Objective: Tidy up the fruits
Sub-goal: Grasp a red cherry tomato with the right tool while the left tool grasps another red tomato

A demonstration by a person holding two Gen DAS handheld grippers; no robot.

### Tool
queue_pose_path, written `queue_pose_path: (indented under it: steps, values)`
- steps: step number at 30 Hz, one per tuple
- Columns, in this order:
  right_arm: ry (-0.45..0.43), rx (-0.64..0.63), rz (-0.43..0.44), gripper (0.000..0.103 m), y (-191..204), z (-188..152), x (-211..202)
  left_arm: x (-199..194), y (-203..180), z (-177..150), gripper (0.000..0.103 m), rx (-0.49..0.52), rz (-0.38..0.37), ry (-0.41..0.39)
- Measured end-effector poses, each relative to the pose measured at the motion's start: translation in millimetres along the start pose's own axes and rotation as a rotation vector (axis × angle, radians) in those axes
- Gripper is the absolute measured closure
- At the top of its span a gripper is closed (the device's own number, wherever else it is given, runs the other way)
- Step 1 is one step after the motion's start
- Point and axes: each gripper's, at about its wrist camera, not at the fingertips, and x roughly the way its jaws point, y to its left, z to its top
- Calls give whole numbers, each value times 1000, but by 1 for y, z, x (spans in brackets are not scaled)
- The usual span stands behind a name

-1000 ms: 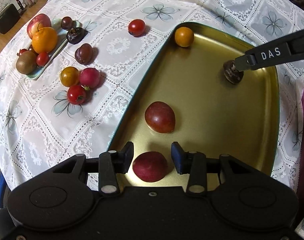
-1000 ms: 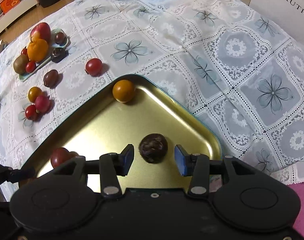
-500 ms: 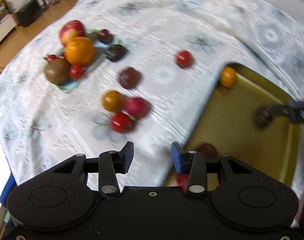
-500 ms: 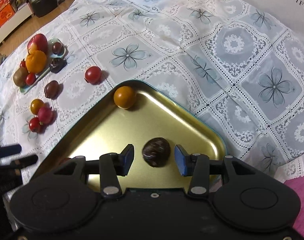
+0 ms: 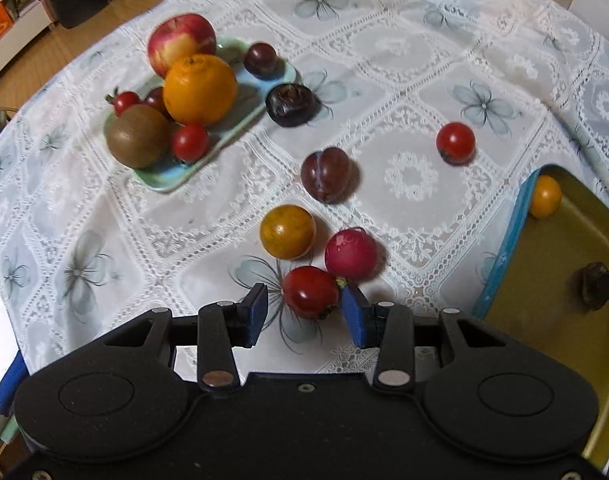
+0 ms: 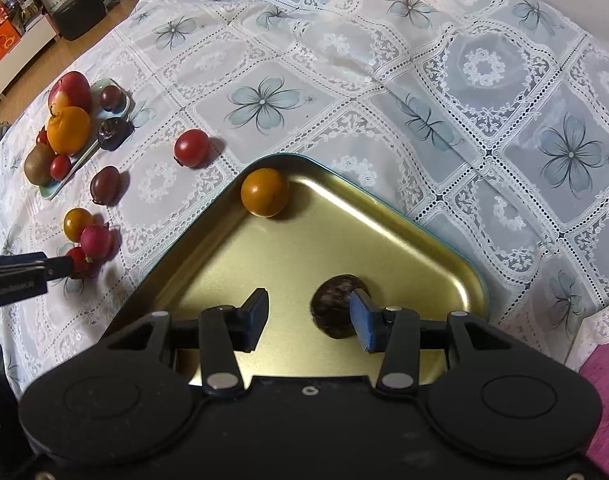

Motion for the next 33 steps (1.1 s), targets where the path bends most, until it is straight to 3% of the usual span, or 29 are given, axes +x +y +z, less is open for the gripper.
queue_pose_path:
  steps: [11, 13, 18, 25, 33]
  values:
    - [-31, -17, 16, 56, 26, 1, 0, 17, 1, 0, 53, 47, -31, 6]
    - [-45, -17, 22, 56, 34, 1, -2, 17, 5, 0, 59, 48, -68, 5]
    - [-76, -29, -7, 56, 55, -1, -1, 18, 22, 5, 61, -5, -150, 6]
    - [-115, 4, -36, 56, 80, 3, 5, 3, 45, 14, 61, -49, -179, -23]
    - [-83, 41, -51, 56, 109, 43, 25, -7, 69, 25, 61, -93, -113, -80]
